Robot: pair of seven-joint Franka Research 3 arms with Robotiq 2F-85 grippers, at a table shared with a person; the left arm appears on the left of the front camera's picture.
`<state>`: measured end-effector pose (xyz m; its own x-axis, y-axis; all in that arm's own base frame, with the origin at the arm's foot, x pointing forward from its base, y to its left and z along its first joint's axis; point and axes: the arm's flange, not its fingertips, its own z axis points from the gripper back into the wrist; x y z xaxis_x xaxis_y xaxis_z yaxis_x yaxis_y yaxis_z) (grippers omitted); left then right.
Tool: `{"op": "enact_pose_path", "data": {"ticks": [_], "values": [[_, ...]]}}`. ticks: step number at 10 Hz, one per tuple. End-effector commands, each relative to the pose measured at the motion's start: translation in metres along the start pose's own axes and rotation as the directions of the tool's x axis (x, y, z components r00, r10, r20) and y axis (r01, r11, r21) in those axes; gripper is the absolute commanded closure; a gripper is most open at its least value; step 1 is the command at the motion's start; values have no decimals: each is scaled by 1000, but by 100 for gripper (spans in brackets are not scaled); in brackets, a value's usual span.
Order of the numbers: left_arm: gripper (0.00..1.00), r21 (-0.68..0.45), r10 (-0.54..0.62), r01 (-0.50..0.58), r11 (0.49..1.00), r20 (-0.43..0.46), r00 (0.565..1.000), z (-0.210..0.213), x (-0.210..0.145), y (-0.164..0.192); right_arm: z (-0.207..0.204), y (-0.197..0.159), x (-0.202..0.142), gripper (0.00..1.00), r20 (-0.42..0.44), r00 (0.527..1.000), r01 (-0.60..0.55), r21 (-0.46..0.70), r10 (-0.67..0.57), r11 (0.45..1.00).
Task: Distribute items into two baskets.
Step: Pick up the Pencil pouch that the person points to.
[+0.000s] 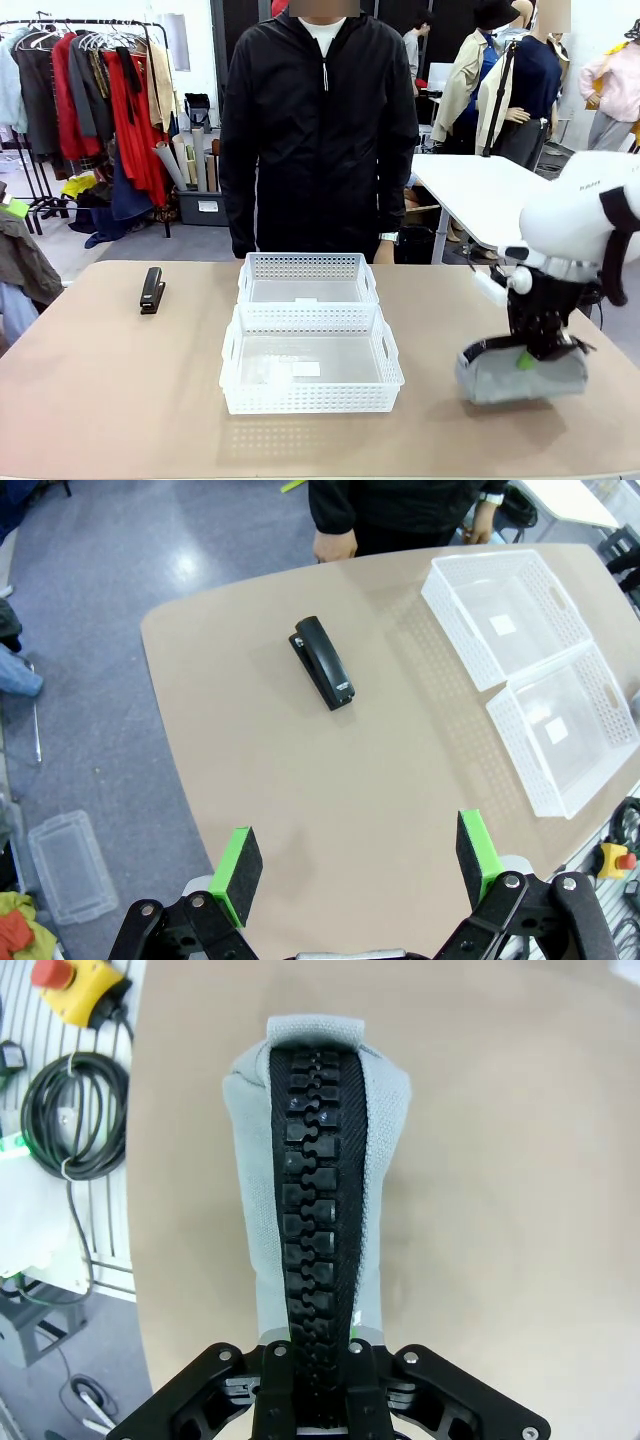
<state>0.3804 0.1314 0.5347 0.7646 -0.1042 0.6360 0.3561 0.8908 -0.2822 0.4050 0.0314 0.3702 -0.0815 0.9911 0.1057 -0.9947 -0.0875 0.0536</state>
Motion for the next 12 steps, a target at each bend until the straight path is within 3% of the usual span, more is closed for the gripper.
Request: {"op": "enact_pose_path", "data": {"ticks": [1,5,7,12], "values": [[0,-10,3,-3,1000,7,1000,0,-1,0,40,-17,14,100,-27,997,64,-75,-66,995],[0,-10,3,-3,1000,7,1000,0,-1,0,129,-53,35,100,41,984,178,-203,-174,963],[0,-10,3,-3,1000,7,1000,0,-1,0,166,-77,45,100,-7,977,208,-229,-215,951],[0,-10,3,-3,1000,7,1000,0,-1,0,196,-72,44,100,-31,980,181,-268,-196,946]]}}
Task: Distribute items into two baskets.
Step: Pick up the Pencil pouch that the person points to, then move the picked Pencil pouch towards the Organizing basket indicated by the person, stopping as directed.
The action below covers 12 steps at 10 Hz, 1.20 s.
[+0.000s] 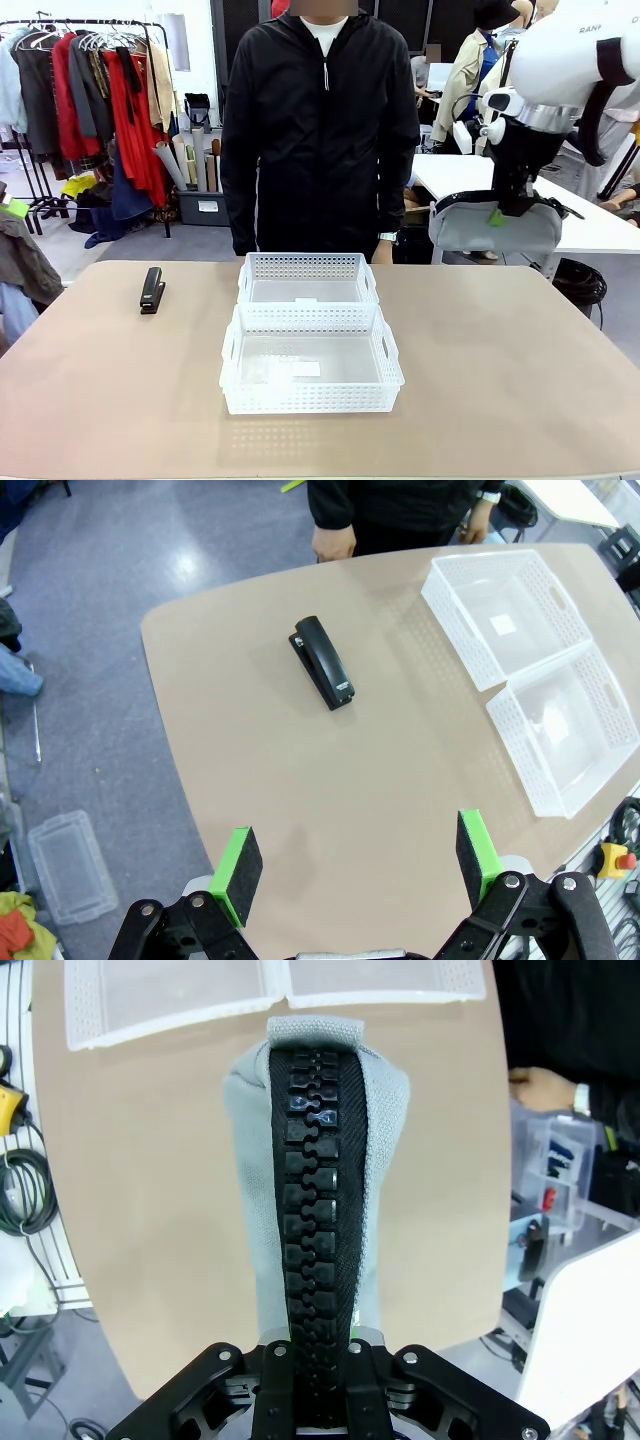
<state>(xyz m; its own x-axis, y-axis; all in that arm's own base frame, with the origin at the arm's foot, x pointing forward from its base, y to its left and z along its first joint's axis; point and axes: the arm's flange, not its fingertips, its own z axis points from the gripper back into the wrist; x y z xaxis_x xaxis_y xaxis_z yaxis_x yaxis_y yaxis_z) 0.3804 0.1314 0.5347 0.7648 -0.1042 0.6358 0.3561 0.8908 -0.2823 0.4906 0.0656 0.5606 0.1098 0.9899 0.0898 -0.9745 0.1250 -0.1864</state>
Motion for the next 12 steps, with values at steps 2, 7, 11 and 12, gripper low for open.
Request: {"op": "enact_pose_path", "data": {"ticks": [2,7,11,12], "values": [[0,-10,3,-3,1000,7,1000,0,-1,0,11,7,-12,100,-37,999,-19,0,19,1000],[0,-10,3,-3,1000,7,1000,0,-1,0,10,5,-12,100,-23,1000,2,7,-2,1000],[0,-10,3,-3,1000,7,1000,0,-1,0,10,5,-12,100,-23,1000,2,7,-2,1000],[0,-10,3,-3,1000,7,1000,0,-1,0,10,5,-12,100,-23,1000,2,7,-2,1000]]}}
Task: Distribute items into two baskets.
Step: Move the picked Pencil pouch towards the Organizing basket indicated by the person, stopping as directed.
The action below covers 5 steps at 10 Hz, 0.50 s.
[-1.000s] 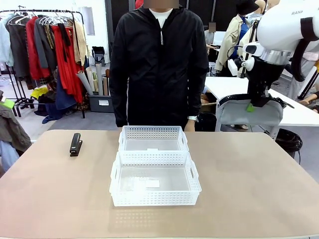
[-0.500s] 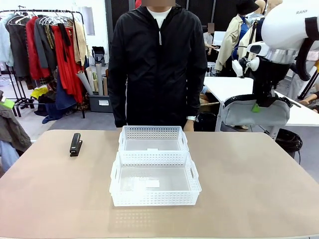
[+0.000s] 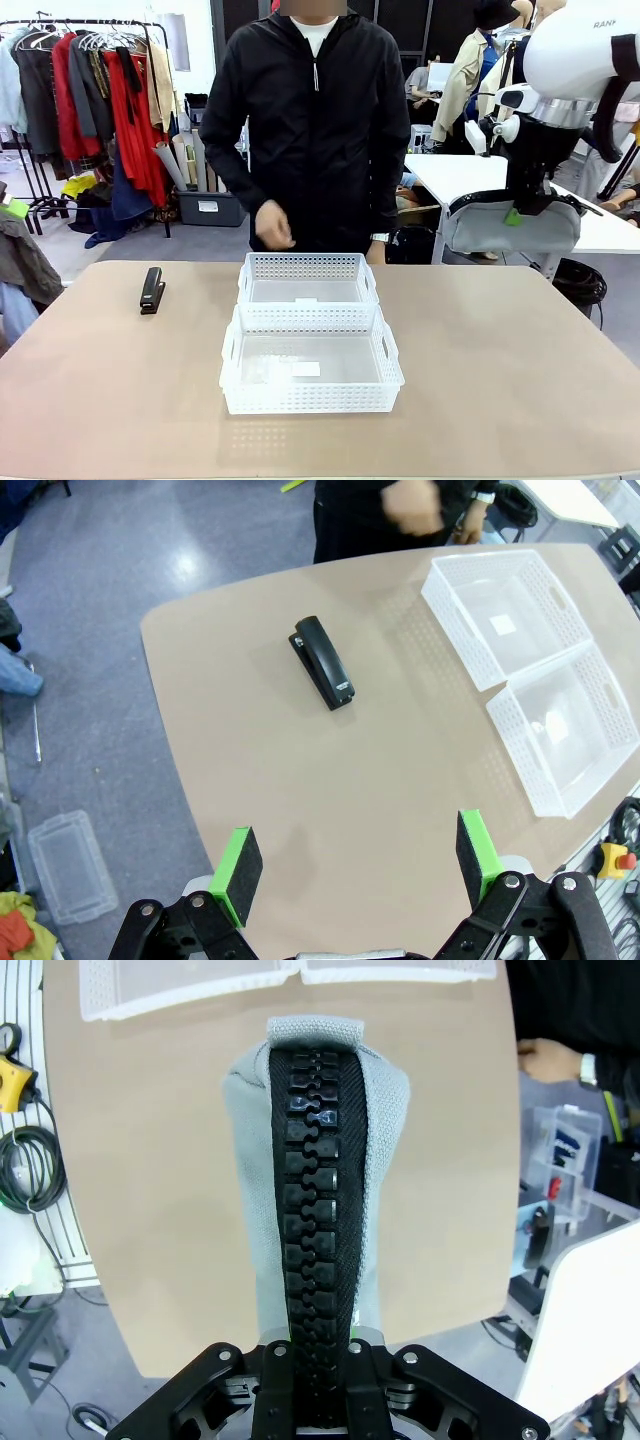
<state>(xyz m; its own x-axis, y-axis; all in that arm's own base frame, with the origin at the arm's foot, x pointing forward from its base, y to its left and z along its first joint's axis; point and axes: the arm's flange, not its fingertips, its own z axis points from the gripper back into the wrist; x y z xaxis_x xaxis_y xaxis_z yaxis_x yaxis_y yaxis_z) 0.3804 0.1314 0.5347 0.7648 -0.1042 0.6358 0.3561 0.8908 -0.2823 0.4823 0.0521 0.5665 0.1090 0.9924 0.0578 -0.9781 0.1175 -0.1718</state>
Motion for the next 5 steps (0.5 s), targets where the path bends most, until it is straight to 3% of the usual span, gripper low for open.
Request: {"op": "enact_pose_path", "data": {"ticks": [1,5], "values": [[0,-10,3,-3,1000,7,1000,0,-1,0,2,0,1,100,8,1000,9,-9,-9,1000],[0,-10,3,-3,1000,7,1000,0,-1,0,2,0,1,100,8,1000,9,-9,-9,1000]]}}
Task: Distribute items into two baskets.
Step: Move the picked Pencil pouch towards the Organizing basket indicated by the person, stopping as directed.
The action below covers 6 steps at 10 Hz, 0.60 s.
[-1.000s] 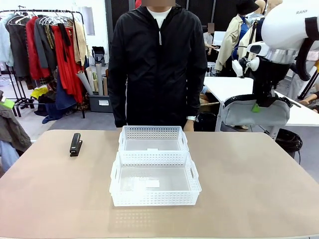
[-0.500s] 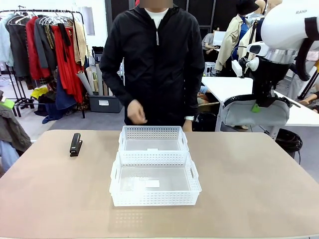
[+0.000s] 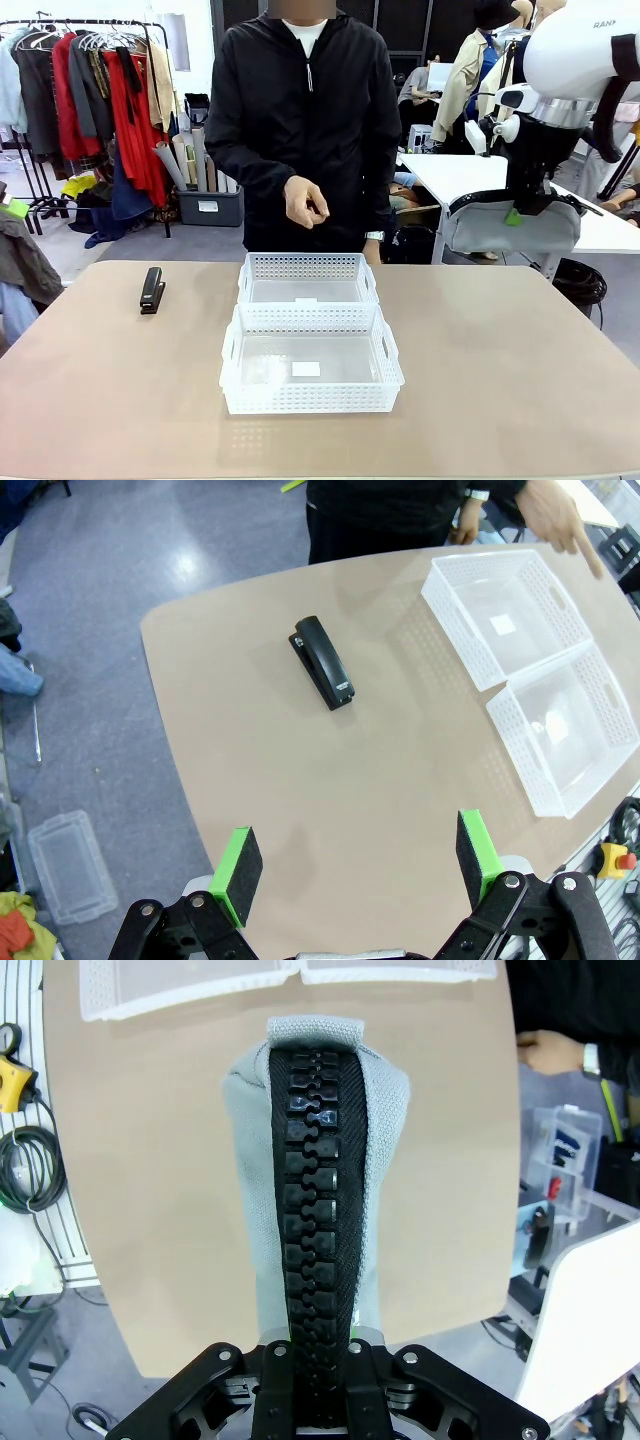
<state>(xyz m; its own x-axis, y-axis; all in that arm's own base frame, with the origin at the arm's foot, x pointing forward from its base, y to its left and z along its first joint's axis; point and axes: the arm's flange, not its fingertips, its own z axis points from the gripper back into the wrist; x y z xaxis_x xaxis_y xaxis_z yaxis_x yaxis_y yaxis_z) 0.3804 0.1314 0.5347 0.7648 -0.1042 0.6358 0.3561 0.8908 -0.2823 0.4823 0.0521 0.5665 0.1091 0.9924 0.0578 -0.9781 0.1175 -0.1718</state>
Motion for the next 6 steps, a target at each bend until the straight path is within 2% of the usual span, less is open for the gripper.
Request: {"op": "enact_pose_path", "data": {"ticks": [1,6], "values": [[0,-10,3,-3,1000,7,1000,0,-1,0,2,0,1,100,8,1000,9,-9,-9,1000],[0,-10,3,-3,1000,7,1000,0,-1,0,2,0,1,100,8,1000,9,-9,-9,1000]]}}
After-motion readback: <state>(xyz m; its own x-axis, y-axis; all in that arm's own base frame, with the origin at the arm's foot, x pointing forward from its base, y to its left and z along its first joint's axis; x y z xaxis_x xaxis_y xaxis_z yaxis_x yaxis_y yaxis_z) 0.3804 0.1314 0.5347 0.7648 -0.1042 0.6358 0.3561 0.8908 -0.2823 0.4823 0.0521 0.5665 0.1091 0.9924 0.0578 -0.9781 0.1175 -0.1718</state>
